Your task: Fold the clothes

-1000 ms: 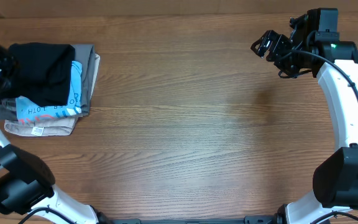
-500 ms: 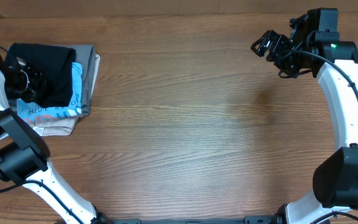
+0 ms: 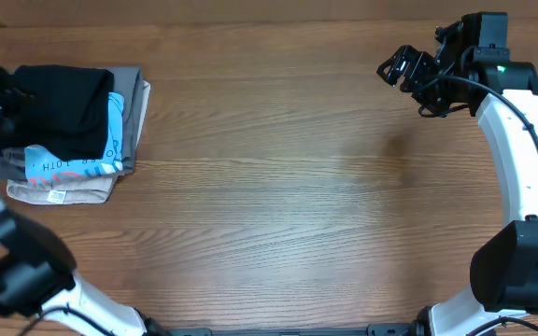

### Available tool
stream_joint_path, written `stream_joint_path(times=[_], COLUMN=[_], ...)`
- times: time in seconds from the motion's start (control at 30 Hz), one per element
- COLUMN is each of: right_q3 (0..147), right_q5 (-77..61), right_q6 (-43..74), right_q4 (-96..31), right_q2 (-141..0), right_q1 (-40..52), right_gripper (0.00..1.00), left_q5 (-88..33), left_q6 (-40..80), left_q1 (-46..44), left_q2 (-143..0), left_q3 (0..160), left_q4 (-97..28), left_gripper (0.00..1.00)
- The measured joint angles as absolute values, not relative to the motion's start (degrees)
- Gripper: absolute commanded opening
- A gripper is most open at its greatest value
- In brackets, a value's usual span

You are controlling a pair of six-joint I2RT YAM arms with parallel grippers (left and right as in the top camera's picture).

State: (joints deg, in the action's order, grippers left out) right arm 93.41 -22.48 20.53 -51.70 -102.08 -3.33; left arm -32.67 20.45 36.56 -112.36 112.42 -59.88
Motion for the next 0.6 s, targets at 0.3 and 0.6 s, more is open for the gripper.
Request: stream_joint_path(times=[0.3,0.6], right_q3=[93.4,93.4], right_q5=[-22.5,-22.5], right_q6=[20.5,20.5], right_q4=[-51.7,-51.7], right_q2=[-102.1,-102.1], right_q1=[-3.4,-3.4], right_gripper=[1.00,1.00], left_q5=[-26.5,-21.8], left_q6=[21.5,21.5], left_q1=[37.9,38.7], left_q2=[-112.1,-123.4], left_q3=[114.0,113.6], left_q4=[-57.1,-58.5], left_gripper=[0.04,0.04])
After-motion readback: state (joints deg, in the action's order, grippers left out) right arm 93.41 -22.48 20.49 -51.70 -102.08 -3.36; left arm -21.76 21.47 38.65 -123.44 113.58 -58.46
